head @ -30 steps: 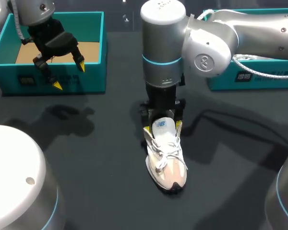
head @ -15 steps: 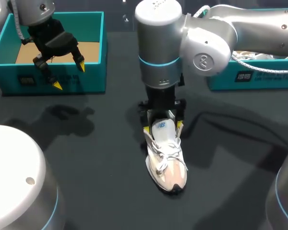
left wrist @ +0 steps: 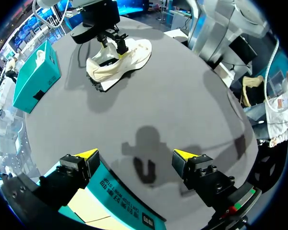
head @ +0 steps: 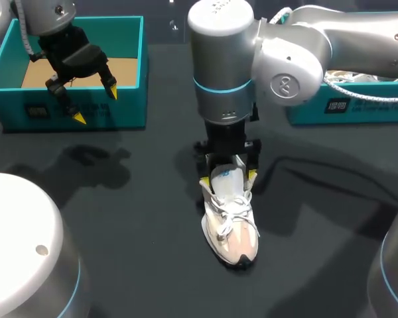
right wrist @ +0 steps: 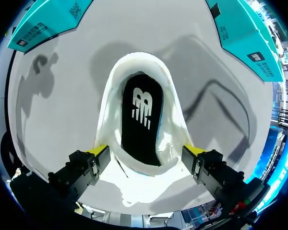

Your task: Take the shoe out of the shoebox, open the shoe tongue, remove and reinsert the insole, then place the shoe into the shoebox

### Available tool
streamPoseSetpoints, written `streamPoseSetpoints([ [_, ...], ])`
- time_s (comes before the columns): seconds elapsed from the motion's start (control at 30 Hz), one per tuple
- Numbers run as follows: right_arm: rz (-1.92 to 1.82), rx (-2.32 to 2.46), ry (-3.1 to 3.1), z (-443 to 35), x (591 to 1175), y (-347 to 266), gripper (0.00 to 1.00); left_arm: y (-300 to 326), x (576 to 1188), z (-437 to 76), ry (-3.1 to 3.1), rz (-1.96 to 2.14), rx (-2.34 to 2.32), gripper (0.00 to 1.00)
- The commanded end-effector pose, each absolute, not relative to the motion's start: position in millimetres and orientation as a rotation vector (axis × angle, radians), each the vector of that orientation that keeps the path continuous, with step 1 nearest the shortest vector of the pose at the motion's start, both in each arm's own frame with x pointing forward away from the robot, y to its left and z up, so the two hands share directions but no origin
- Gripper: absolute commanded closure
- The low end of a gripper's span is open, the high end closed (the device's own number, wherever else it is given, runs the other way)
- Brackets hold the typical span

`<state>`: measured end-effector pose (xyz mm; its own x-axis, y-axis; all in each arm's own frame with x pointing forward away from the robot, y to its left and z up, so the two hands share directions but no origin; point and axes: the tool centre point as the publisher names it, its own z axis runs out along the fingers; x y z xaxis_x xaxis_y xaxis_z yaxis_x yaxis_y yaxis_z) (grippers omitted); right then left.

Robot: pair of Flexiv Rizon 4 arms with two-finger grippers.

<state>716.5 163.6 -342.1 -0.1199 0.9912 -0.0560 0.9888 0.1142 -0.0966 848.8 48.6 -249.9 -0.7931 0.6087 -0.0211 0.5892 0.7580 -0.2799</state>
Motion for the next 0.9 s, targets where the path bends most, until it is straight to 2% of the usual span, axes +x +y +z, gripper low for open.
streamPoseSetpoints([
  [0.03, 0.145, -2.054, -2.359, -339, 708, 159, 0.00, 49, 848, -250, -2.880, 0.418, -0.984, 0.00],
  [0.4, 0.170, -1.993, -2.425, -328, 688, 161, 0.00, 49, 848, -250, -2.880, 0.418, -0.984, 0.00],
  [0.5, 0.185, -1.985, -2.425, -325, 680, 161, 0.08, 49, 848, -250, -2.880, 0.418, -0.984, 0.00],
  [0.57, 0.197, -1.991, -2.416, -323, 673, 159, 0.20, 49, 848, -250, -2.880, 0.418, -0.984, 0.00],
  [0.67, 0.198, -2.001, -2.403, -318, 661, 157, 0.29, 49, 848, -250, -2.880, 0.418, -0.984, 0.00],
  [0.77, 0.207, -2.015, -2.388, -313, 650, 155, 0.44, 49, 848, -250, -2.880, 0.418, -0.984, 0.00],
  [0.9, 0.232, -2.060, -2.361, -305, 636, 152, 0.52, 49, 848, -250, -2.880, 0.418, -0.984, 0.00],
])
